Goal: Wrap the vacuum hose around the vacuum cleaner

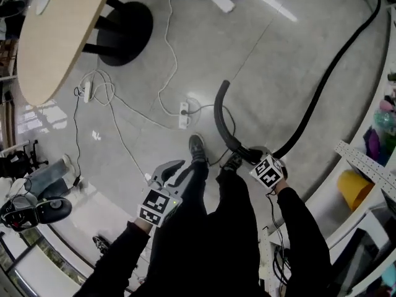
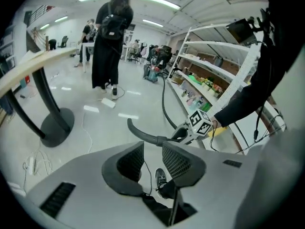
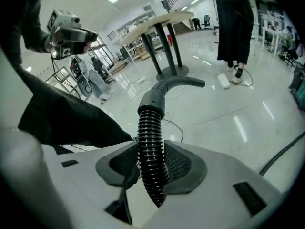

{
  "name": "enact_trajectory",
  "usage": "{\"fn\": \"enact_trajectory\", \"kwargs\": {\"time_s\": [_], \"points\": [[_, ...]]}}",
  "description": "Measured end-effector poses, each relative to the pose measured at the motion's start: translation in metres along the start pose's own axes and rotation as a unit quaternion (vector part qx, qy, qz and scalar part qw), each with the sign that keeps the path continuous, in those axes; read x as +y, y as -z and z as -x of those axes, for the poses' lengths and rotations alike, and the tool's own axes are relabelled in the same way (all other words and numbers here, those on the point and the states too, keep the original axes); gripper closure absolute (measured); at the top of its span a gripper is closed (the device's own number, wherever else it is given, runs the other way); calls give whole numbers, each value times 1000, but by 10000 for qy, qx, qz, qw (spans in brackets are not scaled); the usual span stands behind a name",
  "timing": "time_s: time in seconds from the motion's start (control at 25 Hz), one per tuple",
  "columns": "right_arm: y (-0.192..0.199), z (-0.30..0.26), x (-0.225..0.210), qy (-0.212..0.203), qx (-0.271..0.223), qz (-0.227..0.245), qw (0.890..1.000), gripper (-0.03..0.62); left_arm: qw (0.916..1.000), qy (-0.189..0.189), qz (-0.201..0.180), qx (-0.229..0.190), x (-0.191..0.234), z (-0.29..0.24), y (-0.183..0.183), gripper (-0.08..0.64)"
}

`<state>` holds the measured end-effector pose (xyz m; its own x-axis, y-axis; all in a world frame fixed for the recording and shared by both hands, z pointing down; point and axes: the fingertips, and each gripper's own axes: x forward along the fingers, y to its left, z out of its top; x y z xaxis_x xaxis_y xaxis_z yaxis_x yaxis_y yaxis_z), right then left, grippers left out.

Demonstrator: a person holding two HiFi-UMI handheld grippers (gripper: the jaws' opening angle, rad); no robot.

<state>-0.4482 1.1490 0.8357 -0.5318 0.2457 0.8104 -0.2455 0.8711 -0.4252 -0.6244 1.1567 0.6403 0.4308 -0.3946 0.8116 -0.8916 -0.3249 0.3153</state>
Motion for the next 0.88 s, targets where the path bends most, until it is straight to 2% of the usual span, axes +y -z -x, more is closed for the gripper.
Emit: {"fn": "enact_trajectory", "kwargs": {"time_s": [0.16,0.32,0.48,0.64,0.68,0.72,0.76,0.8,0.88], "points": [[-43,114,-14,343,-757,-211,9963,417,9963,-13,-685,-518,-45,41,-79,426],[-50,209,11,286,-1204,-476,9912,417,9913,7,-999,-860,-101,80,-127,426],[-63,269,18,325,-1774,-760,9807,416,9837,141,-1412,-1105,-136,92,-168,426],[-76,303,8,394,-2305,-1151,9654,416,9786,396,-1710,-1079,-155,73,-189,426],[-78,308,5,388,-2388,-1210,9627,416,9804,559,-1597,-1010,-159,63,-192,426],[-80,314,1,382,-2454,-1247,9606,416,9837,837,-1298,-915,-164,51,-195,426],[-81,320,-3,379,-2511,-1271,9588,416,9857,1227,-837,-795,-171,36,-198,426],[-84,326,-6,377,-2571,-1297,9569,416,9833,1665,-325,-651,-178,20,-202,425],[-92,339,-14,367,-2732,-1373,9514,416,9688,2409,444,-384,-190,-12,-214,421]]}}
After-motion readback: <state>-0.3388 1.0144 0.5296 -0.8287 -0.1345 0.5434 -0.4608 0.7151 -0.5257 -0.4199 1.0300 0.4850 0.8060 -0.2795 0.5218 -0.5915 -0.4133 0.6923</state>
